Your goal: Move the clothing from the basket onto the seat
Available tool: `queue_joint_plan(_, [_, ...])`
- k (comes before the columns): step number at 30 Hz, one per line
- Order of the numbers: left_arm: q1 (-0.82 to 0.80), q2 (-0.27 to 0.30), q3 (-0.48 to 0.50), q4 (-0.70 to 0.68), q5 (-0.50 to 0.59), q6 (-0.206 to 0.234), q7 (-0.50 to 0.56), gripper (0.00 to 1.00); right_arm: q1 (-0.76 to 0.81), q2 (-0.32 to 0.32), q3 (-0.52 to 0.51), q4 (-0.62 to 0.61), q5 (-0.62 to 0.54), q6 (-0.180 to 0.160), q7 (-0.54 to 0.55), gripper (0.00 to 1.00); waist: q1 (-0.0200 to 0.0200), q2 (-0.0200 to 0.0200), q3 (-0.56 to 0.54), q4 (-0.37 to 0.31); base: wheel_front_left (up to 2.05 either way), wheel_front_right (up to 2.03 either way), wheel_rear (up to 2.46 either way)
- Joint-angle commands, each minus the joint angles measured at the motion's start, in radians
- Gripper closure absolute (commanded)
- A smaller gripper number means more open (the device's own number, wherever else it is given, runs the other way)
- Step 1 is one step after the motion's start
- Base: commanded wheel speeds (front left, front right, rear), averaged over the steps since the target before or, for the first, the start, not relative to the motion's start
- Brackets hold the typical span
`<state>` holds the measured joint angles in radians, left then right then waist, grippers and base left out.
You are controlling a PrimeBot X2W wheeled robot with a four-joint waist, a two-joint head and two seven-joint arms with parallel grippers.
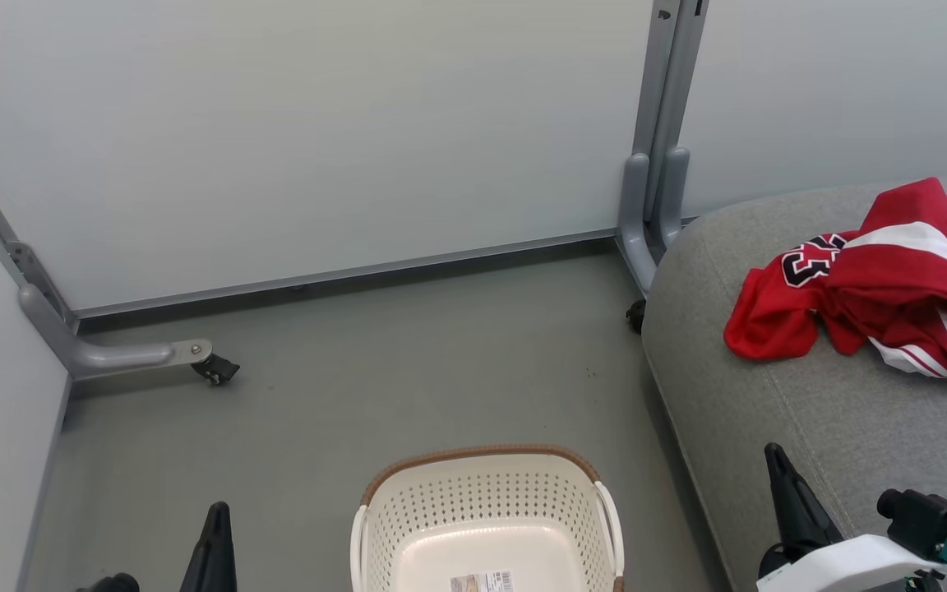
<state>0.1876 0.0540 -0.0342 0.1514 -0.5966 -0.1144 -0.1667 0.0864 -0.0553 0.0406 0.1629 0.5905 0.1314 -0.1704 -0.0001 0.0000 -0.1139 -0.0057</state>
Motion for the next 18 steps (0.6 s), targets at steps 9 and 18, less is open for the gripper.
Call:
queue_joint_plan(9, [-0.078, 0.013, 0.023, 0.005, -0.191, -0.007, 0.043, 1.0, -0.058, -0.013, -0.021, 0.004, 0.194, 0.0, 0.042, 1.0, 0.0001, 0.0, 0.013, 0.001, 0.0, 0.0, 0.0])
queue_joint_plan(18, [-0.11, 0.015, 0.036, 0.016, -0.312, -0.008, 0.072, 1.0, -0.078, -0.015, -0.034, 0.014, 0.316, 0.0, 0.072, 1.0, 0.0001, 0.0, 0.024, 0.001, 0.0, 0.0, 0.0])
